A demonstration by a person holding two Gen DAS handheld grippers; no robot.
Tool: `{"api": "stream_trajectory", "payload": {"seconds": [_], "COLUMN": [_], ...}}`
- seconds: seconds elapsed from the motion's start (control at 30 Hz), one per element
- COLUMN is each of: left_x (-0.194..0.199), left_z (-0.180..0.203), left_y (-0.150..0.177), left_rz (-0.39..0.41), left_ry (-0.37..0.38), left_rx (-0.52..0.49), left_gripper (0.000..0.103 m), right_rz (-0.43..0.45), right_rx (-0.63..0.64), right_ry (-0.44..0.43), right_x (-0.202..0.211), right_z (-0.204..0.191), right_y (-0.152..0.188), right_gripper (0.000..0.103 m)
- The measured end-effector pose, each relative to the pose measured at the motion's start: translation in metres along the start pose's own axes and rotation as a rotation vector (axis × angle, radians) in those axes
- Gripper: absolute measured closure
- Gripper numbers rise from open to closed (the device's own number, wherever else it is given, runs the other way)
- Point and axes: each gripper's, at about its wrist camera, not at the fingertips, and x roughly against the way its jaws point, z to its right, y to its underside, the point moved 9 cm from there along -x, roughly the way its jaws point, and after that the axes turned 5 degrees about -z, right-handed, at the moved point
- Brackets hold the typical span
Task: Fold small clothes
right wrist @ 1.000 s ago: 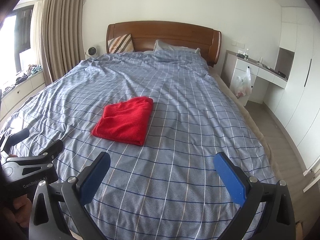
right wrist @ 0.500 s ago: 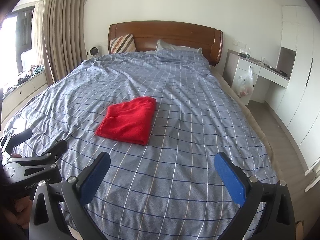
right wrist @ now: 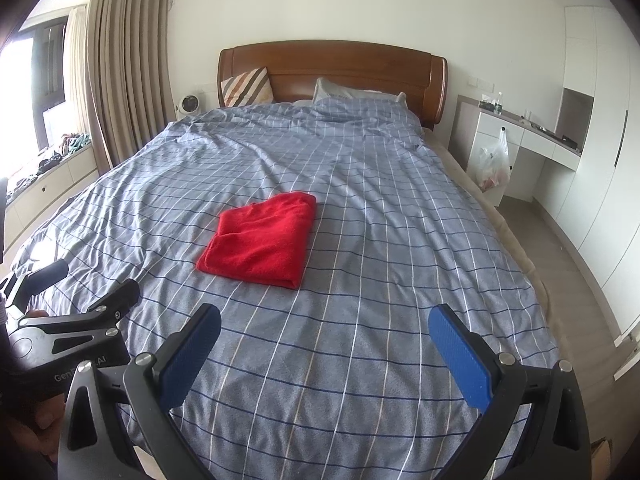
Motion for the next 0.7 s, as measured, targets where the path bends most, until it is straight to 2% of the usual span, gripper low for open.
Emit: {"api": "stream_trajectory", "payload": {"seconds": [0.4, 0.7], "left_x": [0.0039, 0.0008], "left_z": [0.0033, 0.0025], "left_y": [-0.0002, 0.0018], "left_rz": [0.003, -0.009], "left_ry": [-0.02, -0.004], "left_rx": [-0.002, 0.004], "left_gripper": [0.0, 0.0], "right_rz": [-0.006, -0.006], "right_rx": [-0.006, -0.008], "right_ry": [-0.014, -0.012], "right_x": [-0.001, -0.0011], "right_z": [-0.0052, -0.0047], "right_y": [0.0008, 0.001], "right_gripper": [0.001, 0.001]}}
